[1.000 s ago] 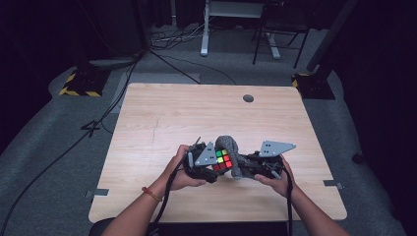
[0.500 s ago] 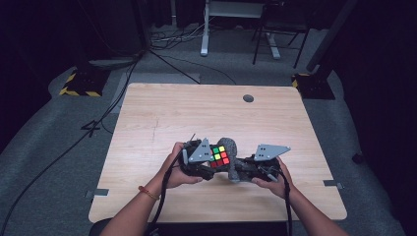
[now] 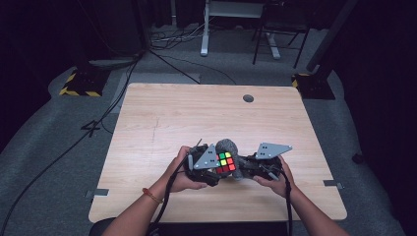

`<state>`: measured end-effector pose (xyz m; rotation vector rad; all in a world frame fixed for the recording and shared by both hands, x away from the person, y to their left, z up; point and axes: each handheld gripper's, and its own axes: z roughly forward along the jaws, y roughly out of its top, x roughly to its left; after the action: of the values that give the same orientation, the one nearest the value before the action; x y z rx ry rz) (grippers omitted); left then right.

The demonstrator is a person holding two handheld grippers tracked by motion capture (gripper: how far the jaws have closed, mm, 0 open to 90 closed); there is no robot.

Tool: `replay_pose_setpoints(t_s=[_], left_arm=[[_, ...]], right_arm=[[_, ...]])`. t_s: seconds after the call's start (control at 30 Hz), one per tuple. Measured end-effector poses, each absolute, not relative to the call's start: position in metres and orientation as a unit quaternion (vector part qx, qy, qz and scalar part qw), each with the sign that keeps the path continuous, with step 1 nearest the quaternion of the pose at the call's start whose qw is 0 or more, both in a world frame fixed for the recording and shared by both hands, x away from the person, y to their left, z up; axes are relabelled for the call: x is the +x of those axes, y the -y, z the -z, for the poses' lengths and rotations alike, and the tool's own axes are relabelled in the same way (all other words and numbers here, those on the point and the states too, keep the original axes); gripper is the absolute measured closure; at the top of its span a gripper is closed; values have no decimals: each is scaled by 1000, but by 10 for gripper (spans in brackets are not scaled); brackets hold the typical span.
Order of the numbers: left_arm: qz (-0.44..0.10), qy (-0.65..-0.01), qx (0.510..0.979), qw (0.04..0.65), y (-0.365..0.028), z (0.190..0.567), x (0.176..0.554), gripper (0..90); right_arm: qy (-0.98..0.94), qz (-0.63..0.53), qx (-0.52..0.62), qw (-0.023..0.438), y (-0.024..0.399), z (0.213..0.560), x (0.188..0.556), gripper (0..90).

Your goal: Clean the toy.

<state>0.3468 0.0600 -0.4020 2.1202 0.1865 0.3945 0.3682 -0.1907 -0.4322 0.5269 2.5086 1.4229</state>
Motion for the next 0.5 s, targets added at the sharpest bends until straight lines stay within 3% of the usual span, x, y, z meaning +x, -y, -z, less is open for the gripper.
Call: replay_pose_setpoints(t_s=[0.5], left_arm=[[-158, -104, 866, 463, -66, 408, 358, 328]], right_arm=[[-854, -483, 167, 98, 188, 432, 366, 765]])
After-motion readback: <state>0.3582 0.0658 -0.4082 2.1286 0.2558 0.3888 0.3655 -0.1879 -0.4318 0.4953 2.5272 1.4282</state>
